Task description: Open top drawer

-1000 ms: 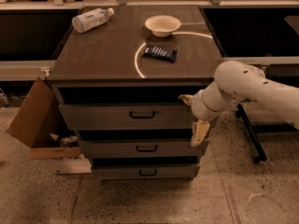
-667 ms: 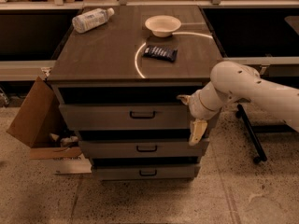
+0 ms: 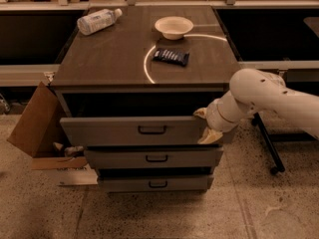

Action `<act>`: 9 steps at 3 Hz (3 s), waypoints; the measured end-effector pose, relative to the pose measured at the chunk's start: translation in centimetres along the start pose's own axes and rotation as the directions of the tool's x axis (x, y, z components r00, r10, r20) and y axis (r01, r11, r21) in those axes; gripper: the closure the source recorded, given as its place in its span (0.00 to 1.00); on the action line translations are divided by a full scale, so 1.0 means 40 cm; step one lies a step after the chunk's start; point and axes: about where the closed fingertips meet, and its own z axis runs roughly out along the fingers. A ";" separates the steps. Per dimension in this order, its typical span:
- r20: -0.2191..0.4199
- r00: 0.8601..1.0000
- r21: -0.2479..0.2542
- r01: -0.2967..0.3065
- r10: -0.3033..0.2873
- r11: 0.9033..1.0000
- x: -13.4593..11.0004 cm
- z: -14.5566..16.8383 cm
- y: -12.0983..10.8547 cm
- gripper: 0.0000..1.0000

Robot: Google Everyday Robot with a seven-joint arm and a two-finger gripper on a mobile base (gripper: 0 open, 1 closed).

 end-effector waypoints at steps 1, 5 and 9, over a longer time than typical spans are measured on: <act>-0.008 1.000 0.026 -0.011 0.011 1.000 0.003 -0.050 0.040 0.73; 0.002 1.000 -0.020 0.006 -0.005 1.000 -0.005 -0.061 0.080 0.00; -0.022 1.000 -0.175 0.010 -0.014 0.985 -0.016 -0.094 0.238 0.64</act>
Offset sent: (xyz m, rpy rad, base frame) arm -0.0542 -0.0272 0.0255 0.0288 -0.0248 -0.0622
